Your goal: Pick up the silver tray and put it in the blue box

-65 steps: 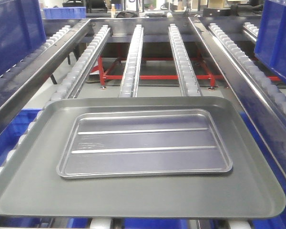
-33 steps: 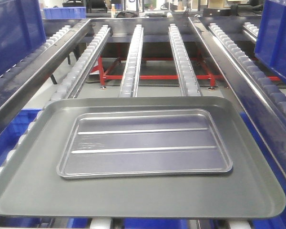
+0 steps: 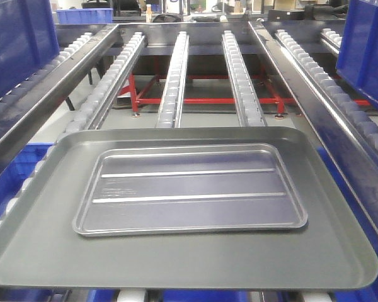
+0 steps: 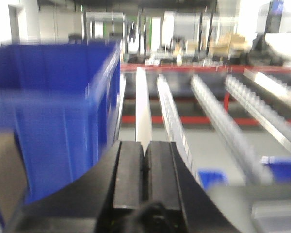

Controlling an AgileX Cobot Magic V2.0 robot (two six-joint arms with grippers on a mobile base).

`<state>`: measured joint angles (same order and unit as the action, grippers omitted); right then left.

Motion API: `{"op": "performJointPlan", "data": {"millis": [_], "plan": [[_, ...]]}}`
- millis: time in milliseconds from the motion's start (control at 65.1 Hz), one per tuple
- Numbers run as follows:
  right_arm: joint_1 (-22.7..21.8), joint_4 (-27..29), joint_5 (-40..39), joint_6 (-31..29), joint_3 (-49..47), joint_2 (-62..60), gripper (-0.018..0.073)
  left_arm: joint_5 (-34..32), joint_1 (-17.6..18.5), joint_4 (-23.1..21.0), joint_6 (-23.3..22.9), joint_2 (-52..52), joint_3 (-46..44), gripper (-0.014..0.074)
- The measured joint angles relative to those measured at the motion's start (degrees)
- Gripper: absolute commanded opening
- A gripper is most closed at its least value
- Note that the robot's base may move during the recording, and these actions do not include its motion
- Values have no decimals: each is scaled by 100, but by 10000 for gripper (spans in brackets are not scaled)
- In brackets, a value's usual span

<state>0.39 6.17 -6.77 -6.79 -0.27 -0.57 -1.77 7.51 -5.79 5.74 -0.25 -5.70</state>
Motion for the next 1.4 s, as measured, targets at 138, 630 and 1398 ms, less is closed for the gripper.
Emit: {"op": "performJointPlan", "data": {"millis": [138, 630, 1398], "plan": [[0, 0, 638, 0, -1104, 250, 60, 1058, 0, 79, 0, 641, -1285, -92], [833, 521, 3759, 0, -3819, 3562, 458, 2761, 1016, -382, 0, 3759, -3224, 313], [2507, 1069, 4304, 107, -5305, 7849, 456, 4464, 2790, 66, -1678, 7642, -5152, 313]]}}
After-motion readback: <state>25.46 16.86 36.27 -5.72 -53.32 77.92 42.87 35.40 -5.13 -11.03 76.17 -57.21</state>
